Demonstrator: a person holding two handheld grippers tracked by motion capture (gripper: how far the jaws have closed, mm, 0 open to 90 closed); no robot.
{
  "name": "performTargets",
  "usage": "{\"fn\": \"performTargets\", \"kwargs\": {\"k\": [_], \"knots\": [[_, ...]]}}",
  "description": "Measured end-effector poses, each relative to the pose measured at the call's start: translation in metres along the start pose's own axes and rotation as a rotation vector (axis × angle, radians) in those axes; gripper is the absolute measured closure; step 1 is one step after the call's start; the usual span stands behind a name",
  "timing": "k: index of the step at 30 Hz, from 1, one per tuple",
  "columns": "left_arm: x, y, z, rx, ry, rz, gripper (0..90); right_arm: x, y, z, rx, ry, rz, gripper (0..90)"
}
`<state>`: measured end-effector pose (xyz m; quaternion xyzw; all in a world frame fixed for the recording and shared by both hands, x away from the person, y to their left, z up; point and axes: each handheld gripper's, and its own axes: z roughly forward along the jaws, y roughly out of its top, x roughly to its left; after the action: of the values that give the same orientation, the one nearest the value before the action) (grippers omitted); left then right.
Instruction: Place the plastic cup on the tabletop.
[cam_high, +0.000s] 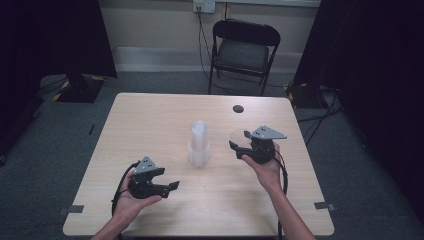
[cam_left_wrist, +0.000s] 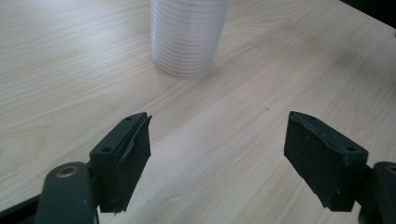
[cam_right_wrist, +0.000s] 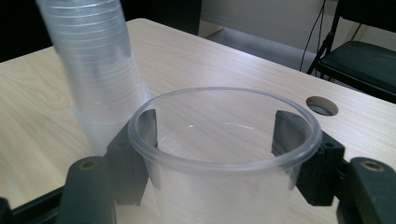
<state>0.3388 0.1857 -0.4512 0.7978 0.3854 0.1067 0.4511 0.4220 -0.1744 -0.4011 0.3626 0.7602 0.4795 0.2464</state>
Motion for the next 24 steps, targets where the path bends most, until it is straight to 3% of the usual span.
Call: {"fn": "performTargets", "kwargs": {"k": [7, 24], "knots": [[0.009, 0.003, -0.005, -0.043, 0.028, -0.04, 22.7, -0.008, -0.001, 0.014, 0.021, -0.021, 0.029, 30.7], [0.012, 0.003, 0.002, -0.02, 0.036, -0.043, 23.0, -0.032, 0.002, 0.04, 0.009, -0.05, 0.099, 30.6]]}}
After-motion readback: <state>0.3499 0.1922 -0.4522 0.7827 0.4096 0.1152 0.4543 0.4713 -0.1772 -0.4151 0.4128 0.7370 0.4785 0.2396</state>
